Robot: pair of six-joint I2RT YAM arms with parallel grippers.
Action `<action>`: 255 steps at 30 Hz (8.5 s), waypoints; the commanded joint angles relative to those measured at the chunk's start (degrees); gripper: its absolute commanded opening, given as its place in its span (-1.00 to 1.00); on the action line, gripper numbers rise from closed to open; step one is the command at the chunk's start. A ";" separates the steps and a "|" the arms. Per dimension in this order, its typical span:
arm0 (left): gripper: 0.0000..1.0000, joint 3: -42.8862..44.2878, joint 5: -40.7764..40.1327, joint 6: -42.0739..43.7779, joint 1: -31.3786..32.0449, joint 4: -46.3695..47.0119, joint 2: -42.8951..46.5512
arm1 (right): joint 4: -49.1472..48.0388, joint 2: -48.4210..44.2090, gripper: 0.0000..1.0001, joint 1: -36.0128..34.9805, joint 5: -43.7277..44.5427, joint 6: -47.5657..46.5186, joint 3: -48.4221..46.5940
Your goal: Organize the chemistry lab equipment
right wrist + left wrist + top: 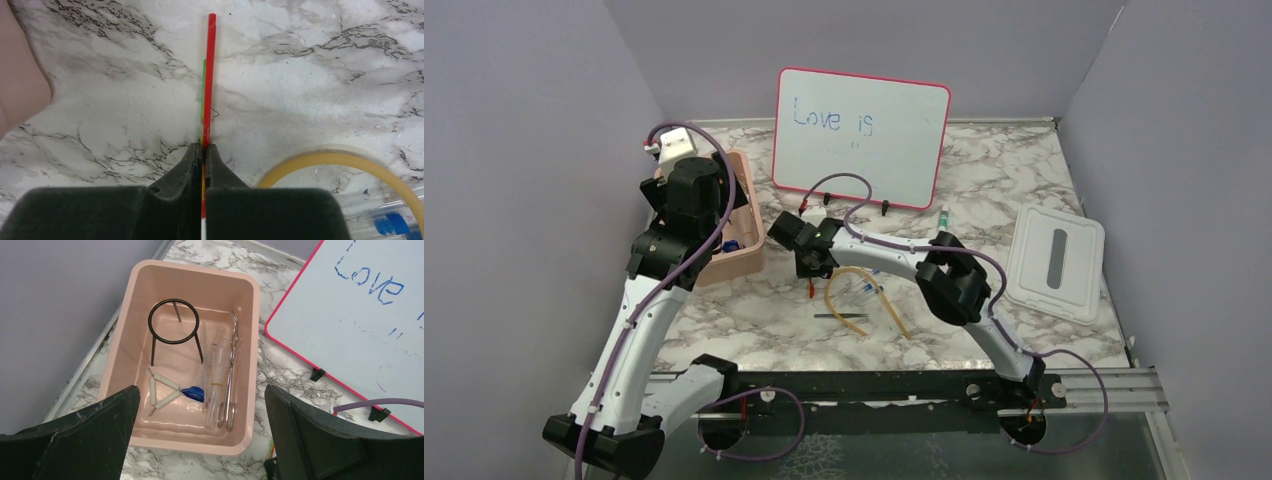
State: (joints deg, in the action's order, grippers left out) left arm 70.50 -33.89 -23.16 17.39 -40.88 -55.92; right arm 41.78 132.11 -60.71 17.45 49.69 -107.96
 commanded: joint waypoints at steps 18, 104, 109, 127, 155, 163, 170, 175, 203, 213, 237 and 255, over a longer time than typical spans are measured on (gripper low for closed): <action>0.88 -6.15 44.99 4.46 0.46 14.04 0.34 | -54.40 -37.09 -0.99 0.31 1.80 -9.90 44.36; -0.43 6.83 35.66 8.04 -15.37 3.92 -32.85 | -51.05 -64.39 0.14 3.14 2.05 -7.22 68.80; -0.25 8.38 40.27 9.09 -15.00 2.67 -25.63 | -47.16 -64.56 0.14 3.18 6.32 -5.69 67.92; 0.11 0.54 51.87 9.96 9.99 7.89 -21.75 | -34.75 -61.69 0.11 10.34 2.92 5.12 67.57; -0.12 -7.60 34.74 4.95 19.35 12.77 -44.47 | -34.66 -65.23 0.09 11.35 3.22 6.05 72.45; -0.42 -7.23 36.35 6.48 19.43 12.11 -49.16 | -34.77 -65.18 0.09 11.65 3.26 5.94 72.28; -1.00 -5.85 36.14 8.03 19.91 10.31 -47.83 | -34.06 -66.81 0.08 11.60 3.98 6.53 72.38; -1.00 -2.69 35.21 9.68 20.14 6.63 -41.54 | -33.16 -68.52 0.07 11.58 4.21 6.95 72.20; -1.00 30.21 12.62 13.88 15.69 -9.96 -21.86 | -29.66 -73.21 0.03 11.58 5.77 8.71 70.75; -1.00 31.73 0.07 16.19 1.90 -10.28 -19.31 | -29.98 -72.66 0.02 11.58 5.34 7.89 69.75; -1.00 11.78 -4.91 16.16 -4.03 -1.24 -21.59 | -31.07 -70.77 0.02 11.59 4.02 8.03 70.96; -1.00 20.10 0.80 14.95 -7.19 -1.22 -15.43 | -31.12 -71.18 0.02 11.62 4.14 7.85 71.10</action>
State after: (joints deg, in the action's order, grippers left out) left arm 84.05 -35.44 -8.05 10.35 -42.78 -78.32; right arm 11.62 61.23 -49.39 21.37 57.45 -36.47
